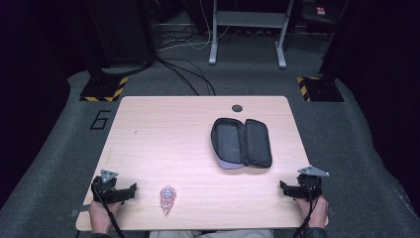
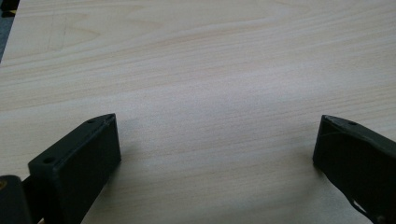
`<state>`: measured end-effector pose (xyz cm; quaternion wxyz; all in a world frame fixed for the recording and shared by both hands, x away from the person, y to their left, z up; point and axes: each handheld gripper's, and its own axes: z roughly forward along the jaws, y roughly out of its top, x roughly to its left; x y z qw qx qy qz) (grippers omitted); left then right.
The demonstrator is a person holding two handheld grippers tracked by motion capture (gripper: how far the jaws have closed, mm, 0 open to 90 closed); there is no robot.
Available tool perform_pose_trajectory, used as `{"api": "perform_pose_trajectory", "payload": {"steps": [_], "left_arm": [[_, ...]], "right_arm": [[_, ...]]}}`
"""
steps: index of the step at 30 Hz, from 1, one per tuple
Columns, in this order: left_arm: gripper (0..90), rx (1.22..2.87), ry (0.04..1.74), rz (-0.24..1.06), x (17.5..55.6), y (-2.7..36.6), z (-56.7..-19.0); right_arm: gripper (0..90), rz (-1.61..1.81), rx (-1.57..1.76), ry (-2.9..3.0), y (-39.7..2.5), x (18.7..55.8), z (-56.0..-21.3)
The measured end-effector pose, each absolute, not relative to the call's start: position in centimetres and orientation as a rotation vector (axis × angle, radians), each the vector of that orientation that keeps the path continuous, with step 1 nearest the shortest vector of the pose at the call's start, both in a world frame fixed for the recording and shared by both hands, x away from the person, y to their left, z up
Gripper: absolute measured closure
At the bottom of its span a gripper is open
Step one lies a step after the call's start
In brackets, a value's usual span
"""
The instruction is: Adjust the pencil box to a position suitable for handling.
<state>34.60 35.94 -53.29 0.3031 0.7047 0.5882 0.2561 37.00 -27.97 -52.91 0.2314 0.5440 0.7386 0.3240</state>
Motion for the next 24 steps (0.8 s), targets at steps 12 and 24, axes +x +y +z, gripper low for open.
{"api": "perform_pose_trajectory", "payload": {"steps": [12, 24], "left_arm": [[0.5, 1.876, 1.558, 0.672, 34.6, 36.0, -53.2], [0.5, 1.875, 1.557, 0.673, 34.6, 36.0, -53.2]], "right_arm": [[3.2, 0.939, 1.581, 2.011, -28.5, 36.9, -52.6], [0.0, 0.974, 1.623, 2.031, -28.2, 36.7, -51.6]]}}
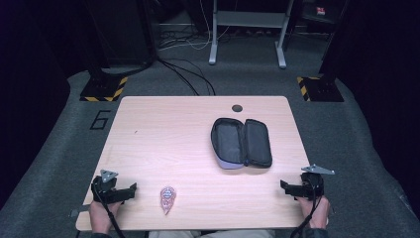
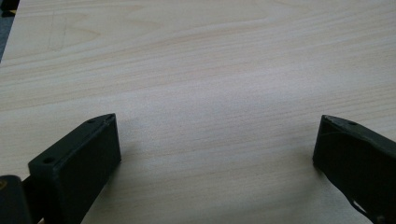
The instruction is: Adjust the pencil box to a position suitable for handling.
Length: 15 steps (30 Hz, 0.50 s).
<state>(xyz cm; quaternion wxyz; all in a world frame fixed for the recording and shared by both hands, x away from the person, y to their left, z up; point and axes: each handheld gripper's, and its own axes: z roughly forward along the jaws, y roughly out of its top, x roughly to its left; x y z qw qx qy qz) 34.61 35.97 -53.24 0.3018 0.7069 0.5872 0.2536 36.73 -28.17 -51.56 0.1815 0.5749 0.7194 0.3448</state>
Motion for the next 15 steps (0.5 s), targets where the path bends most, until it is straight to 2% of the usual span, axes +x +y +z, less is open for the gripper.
{"api": "perform_pose_trajectory", "payload": {"steps": [15], "left_arm": [[0.7, 1.876, 1.553, 0.659, 34.8, 35.8, -53.2]], "right_arm": [[0.0, 0.988, 1.601, 2.053, -26.9, 37.8, -49.2]]}}
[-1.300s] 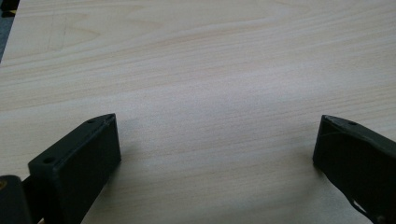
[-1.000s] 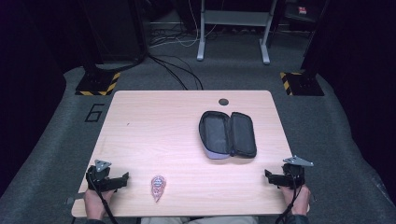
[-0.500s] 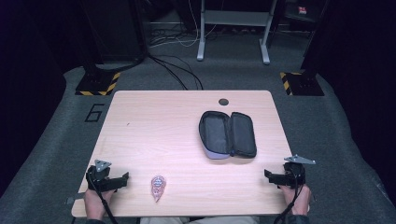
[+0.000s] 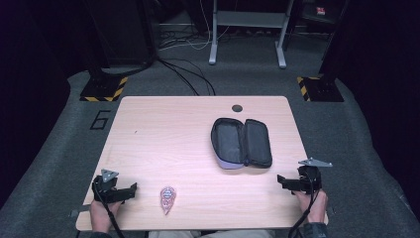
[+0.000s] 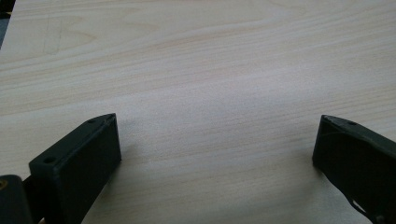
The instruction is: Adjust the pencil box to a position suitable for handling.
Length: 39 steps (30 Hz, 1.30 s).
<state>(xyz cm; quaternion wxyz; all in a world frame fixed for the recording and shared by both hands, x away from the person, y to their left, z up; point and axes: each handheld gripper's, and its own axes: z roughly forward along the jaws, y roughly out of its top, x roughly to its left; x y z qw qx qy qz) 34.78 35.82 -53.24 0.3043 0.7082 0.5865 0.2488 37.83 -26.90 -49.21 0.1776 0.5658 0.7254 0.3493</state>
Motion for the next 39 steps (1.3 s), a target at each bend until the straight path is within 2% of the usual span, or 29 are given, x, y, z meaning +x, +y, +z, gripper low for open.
{"api": "perform_pose_trajectory", "payload": {"steps": [30, 34, 39], "left_arm": [[1.3, 1.878, 1.547, 0.662, 34.8, 35.8, -53.2], [1.3, 1.876, 1.544, 0.670, 34.8, 35.8, -53.3], [1.7, 1.872, 1.540, 0.673, 34.8, 35.8, -53.3]], "right_arm": [[0.8, 1.062, 1.505, 2.178, -19.4, 42.9, -46.7], [2.3, 1.068, 1.496, 2.183, -18.3, 43.8, -46.5], [9.0, 1.062, 1.497, 2.187, -16.9, 45.3, -47.1]]}}
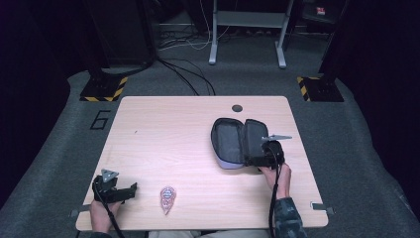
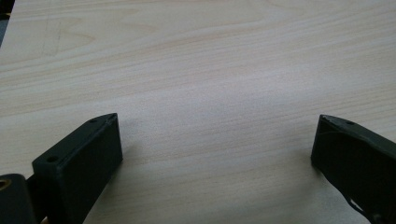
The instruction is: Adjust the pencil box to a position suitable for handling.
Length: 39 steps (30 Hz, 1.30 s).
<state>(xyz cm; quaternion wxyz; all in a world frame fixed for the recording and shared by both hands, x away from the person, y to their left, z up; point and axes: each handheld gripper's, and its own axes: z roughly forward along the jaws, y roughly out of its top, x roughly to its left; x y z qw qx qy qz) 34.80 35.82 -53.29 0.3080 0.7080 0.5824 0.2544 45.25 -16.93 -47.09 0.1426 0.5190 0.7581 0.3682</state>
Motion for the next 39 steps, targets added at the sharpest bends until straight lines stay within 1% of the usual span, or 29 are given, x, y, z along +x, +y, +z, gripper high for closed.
{"api": "perform_pose_trajectory", "payload": {"steps": [3, 6, 7, 9, 10, 11, 13, 15, 23, 27, 31, 35, 36, 39], "left_arm": [[1.9, 1.871, 1.539, 0.673, 34.8, 35.8, -53.3], [2.0, 1.876, 1.540, 0.669, 34.8, 35.8, -53.3], [2.0, 1.877, 1.540, 0.668, 34.8, 35.8, -53.2], [2.0, 1.874, 1.540, 0.672, 34.8, 35.8, -53.3], [2.0, 1.879, 1.540, 0.665, 34.8, 35.8, -53.2], [2.0, 1.878, 1.540, 0.667, 34.8, 35.8, -53.2], [2.0, 1.874, 1.538, 0.670, 34.8, 35.8, -53.3], [2.0, 1.871, 1.538, 0.673, 34.8, 35.8, -53.3], [2.1, 1.878, 1.540, 0.667, 34.8, 35.8, -53.2], [2.2, 1.877, 1.539, 0.667, 34.8, 35.8, -53.2], [2.2, 1.877, 1.540, 0.667, 34.8, 35.8, -53.2], [2.2, 1.878, 1.539, 0.670, 34.8, 35.8, -53.2], [2.3, 1.878, 1.539, 0.671, 34.8, 35.8, -53.2], [2.4, 1.874, 1.540, 0.672, 34.7, 35.8, -53.2]], "right_arm": [[13.9, 1.062, 1.537, 2.154, -16.4, 45.9, -47.3], [15.7, 1.055, 1.552, 2.146, -16.0, 46.3, -47.4], [20.3, 1.036, 1.548, 2.138, -15.7, 46.6, -47.6], [25.6, 1.021, 1.556, 2.138, -15.5, 46.9, -47.8], [25.6, 1.021, 1.556, 2.138, -15.5, 46.9, -47.8], [29.2, 0.995, 1.574, 2.131, -15.3, 47.1, -48.1], [30.6, 0.990, 1.591, 2.121, -15.2, 47.1, -48.1], [34.4, 0.987, 1.574, 2.113, -15.4, 47.2, -48.0], [41.2, 0.937, 1.577, 2.082, -15.1, 47.2, -48.1], [43.1, 0.918, 1.589, 2.070, -14.9, 47.2, -48.2], [49.0, 0.917, 1.579, 2.065, -14.8, 47.2, -48.2], [51.3, 0.915, 1.574, 2.064, -14.7, 47.2, -48.2], [54.0, 0.912, 1.562, 2.065, -14.7, 47.3, -48.2], [55.9, 0.907, 1.560, 2.064, -14.6, 47.3, -48.2]]}}
